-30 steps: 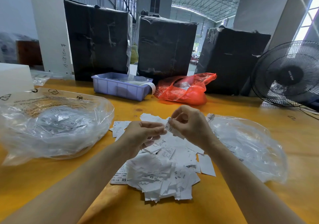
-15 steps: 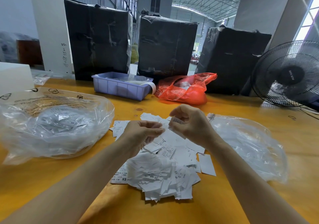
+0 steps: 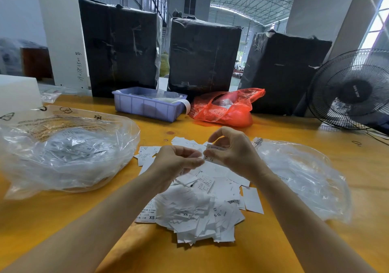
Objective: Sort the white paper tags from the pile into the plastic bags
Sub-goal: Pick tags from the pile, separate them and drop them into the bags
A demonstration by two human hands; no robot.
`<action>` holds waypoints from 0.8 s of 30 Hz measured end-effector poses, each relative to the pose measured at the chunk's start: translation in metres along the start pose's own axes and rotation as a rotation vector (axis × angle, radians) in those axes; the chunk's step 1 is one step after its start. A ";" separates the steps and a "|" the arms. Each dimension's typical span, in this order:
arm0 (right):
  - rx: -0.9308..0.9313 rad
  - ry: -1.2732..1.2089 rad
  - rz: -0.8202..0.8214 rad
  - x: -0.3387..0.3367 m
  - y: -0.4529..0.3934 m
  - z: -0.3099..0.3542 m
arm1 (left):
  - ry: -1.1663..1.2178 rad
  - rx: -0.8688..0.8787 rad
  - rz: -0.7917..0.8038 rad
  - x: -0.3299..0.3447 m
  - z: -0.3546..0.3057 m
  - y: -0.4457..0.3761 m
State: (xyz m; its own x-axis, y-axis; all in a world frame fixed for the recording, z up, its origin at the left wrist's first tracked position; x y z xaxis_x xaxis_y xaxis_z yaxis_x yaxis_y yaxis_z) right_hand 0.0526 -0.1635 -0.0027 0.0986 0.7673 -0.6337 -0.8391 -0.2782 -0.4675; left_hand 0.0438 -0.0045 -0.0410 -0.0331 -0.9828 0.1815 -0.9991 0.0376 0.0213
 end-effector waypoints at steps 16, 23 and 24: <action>0.013 -0.016 0.017 0.004 0.000 0.001 | -0.047 0.004 0.014 -0.002 -0.001 0.001; 0.001 0.037 0.035 0.006 0.001 0.001 | -0.101 0.000 -0.033 -0.006 -0.002 0.000; 0.001 0.039 0.026 0.006 0.001 0.000 | -0.091 0.000 -0.031 -0.006 -0.002 -0.001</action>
State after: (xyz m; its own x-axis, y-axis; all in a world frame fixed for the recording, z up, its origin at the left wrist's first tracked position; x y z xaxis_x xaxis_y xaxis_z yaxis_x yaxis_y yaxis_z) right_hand 0.0526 -0.1587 -0.0066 0.0979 0.7366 -0.6693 -0.8422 -0.2970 -0.4500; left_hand 0.0447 0.0012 -0.0404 -0.0044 -0.9959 0.0902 -0.9996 0.0068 0.0260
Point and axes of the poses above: each hand's wrist, its own y-axis away from the middle knuckle, its own x-axis out of the palm, z = x × y, the point moved 1 cm from there along -y, towards the middle knuckle, and after that the axes turned 2 degrees about y, right-handed, at the moved point
